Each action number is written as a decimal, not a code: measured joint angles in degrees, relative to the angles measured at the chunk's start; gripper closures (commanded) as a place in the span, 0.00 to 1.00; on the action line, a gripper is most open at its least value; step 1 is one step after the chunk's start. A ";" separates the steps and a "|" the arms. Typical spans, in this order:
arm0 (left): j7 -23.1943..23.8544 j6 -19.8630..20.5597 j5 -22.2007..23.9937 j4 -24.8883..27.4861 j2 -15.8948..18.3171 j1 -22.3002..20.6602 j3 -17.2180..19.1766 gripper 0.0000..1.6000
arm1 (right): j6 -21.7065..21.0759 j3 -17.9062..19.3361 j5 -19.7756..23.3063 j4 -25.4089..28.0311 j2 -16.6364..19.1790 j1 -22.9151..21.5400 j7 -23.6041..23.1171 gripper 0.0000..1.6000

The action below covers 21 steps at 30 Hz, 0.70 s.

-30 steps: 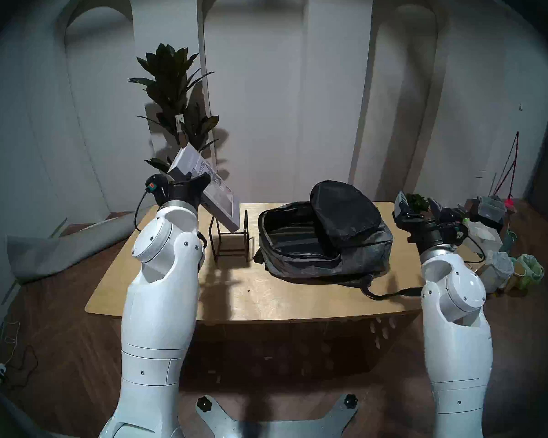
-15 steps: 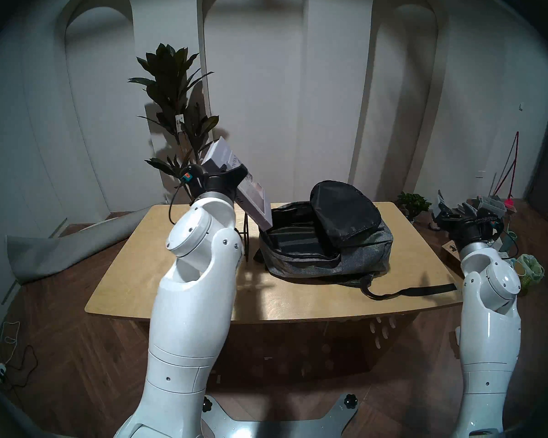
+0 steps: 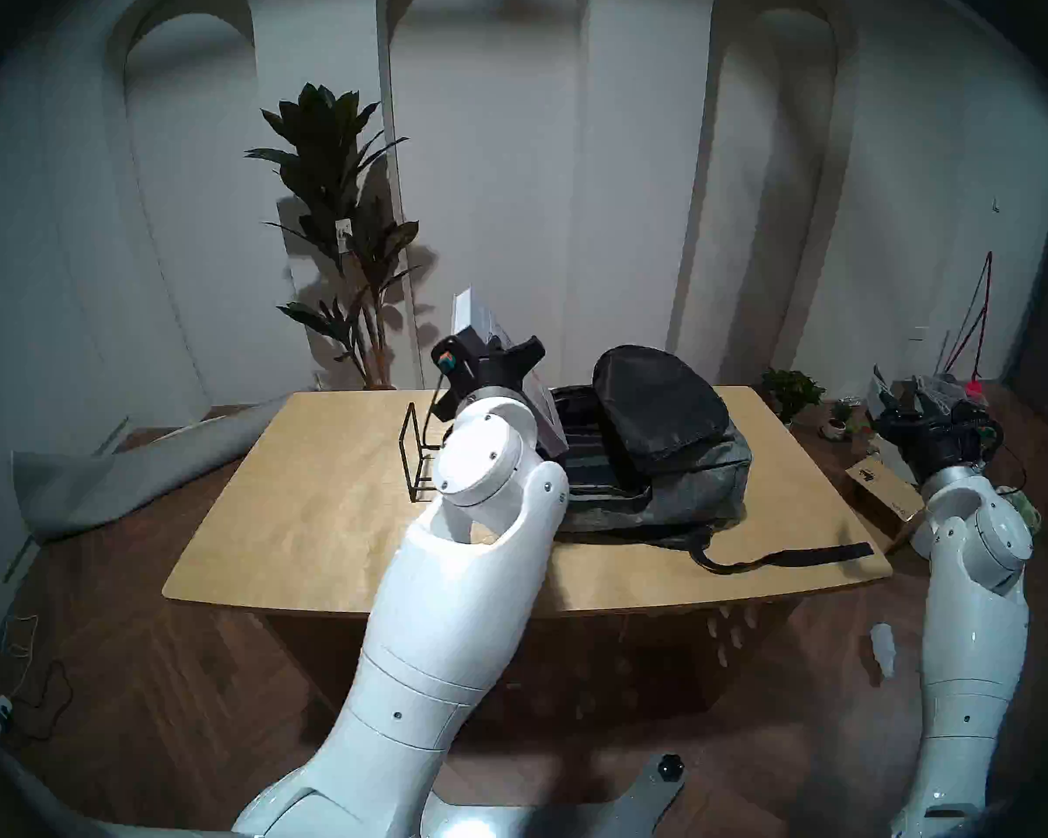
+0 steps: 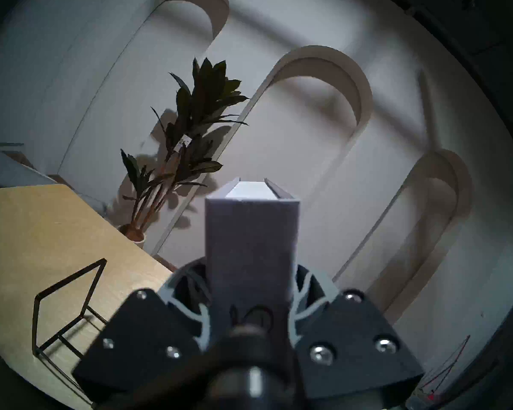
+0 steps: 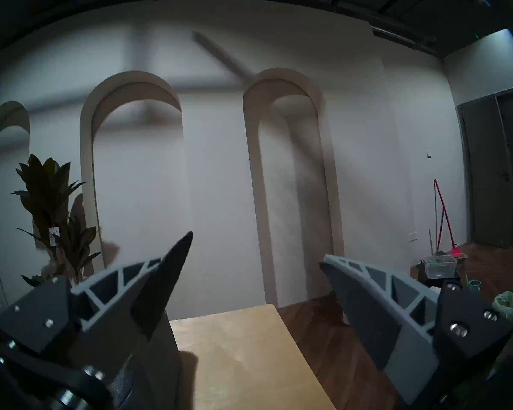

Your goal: Put the book into the bag and close the bag

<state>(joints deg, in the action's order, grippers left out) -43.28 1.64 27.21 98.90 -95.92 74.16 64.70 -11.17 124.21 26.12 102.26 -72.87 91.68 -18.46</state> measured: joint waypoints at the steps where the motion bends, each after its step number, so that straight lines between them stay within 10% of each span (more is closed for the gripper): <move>1: -0.44 -1.19 -0.22 -1.17 -0.25 -0.41 -0.08 1.00 | 0.12 0.23 0.17 0.09 0.09 0.13 -0.50 0.00; 21: 0.24 -17.07 2.19 -15.83 -3.08 -4.66 -1.56 1.00 | 0.95 0.61 0.39 3.90 0.11 2.31 -2.52 0.00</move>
<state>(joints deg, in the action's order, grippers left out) -43.04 -15.42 29.40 83.06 -99.00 69.50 63.14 -10.22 124.82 26.50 106.17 -72.76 93.98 -20.98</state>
